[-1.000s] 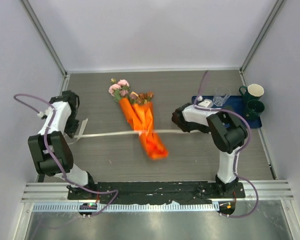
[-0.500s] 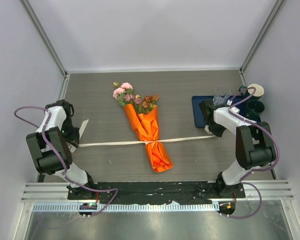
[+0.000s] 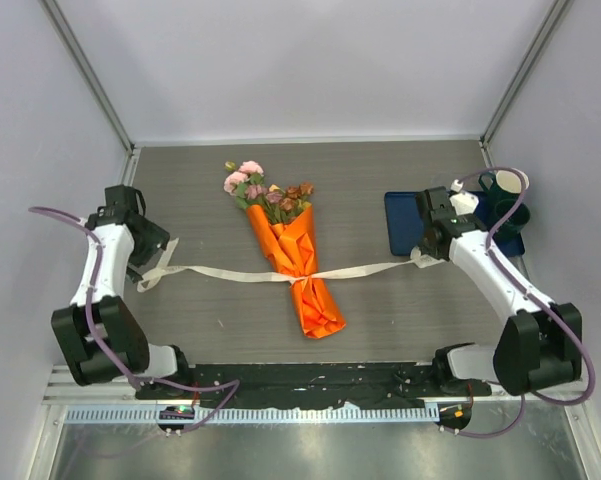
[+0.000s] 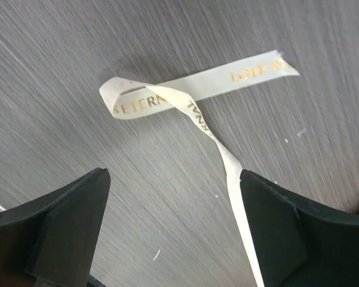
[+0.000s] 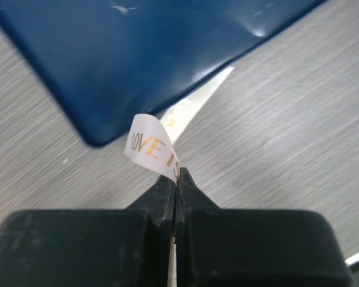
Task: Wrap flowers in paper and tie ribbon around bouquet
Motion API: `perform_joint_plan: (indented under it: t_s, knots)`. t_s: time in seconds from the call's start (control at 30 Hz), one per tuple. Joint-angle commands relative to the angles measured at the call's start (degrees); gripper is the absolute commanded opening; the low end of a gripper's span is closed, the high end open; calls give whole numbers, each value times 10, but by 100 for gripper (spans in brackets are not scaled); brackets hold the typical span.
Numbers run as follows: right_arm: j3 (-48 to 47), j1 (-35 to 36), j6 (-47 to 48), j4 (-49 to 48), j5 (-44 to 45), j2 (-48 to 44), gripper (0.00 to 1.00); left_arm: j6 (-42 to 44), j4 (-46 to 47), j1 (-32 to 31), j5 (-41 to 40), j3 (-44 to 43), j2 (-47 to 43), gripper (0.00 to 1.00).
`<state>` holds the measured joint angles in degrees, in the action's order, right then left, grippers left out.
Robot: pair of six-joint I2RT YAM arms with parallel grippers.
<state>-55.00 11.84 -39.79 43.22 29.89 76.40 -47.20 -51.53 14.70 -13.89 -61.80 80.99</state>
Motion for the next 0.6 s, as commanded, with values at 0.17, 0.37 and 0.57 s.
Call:
perform_joint_plan:
  t_s: [0.17, 0.37, 0.57]
  knots:
    - [20, 15, 49, -20, -147, -78, 0, -148, 27, -105, 242, 120, -128, 97]
    - [9, 16, 52, 0, -171, -109, 0, -402, 204, -217, 284, 221, -104, 99]
    - [-6, 16, 51, 20, -169, -132, 0, -519, 275, -292, 316, 209, -11, 99]
